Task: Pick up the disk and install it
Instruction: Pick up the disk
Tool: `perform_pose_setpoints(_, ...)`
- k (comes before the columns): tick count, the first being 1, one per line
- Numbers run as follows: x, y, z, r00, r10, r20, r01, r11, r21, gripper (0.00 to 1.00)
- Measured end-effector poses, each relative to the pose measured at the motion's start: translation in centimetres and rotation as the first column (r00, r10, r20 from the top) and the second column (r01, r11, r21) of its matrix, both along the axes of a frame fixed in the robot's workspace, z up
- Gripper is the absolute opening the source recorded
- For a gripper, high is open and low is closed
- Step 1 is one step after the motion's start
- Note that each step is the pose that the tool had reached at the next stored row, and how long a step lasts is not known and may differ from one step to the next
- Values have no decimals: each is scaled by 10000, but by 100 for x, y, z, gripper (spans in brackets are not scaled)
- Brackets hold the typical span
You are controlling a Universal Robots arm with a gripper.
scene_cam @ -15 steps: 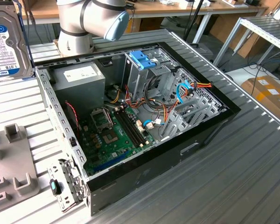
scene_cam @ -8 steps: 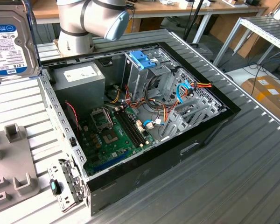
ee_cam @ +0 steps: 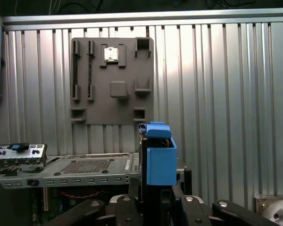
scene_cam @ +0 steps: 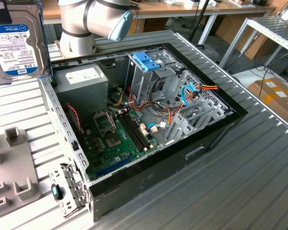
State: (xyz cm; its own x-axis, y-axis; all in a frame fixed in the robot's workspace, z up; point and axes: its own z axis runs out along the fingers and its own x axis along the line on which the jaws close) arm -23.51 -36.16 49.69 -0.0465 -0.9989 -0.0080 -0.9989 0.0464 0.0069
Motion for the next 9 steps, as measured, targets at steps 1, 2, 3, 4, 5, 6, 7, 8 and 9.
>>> perform_pose_setpoints(1, 18, 0, 0, 10000, 0, 0, 0, 10000, 0, 35)
perform_pose_setpoints(2, 45, 0, 0, 10000, 1, 0, -1, 10000, 0, 35)
perform_pose_setpoints(3, 61, 0, 0, 10000, 1, 0, -1, 10000, 0, 35)
perform_pose_setpoints(4, 90, 0, 0, 10000, 1, 0, -1, 10000, 0, 35)
perform_pose_setpoints(5, 111, 0, 0, 10000, 1, 0, -1, 10000, 0, 35)
perform_pose_setpoints(6, 160, 0, 0, 10000, 1, -1, -1, 10000, -1, 35)
perform_pose_setpoints(7, 190, 0, 0, 10000, 0, 0, 0, 10000, 0, 35)
perform_pose_setpoints(8, 210, 0, 0, 10000, 0, 0, 0, 10000, 0, 35)
perform_pose_setpoints(9, 253, 0, 0, 10000, 0, 0, 0, 10000, 0, 35)
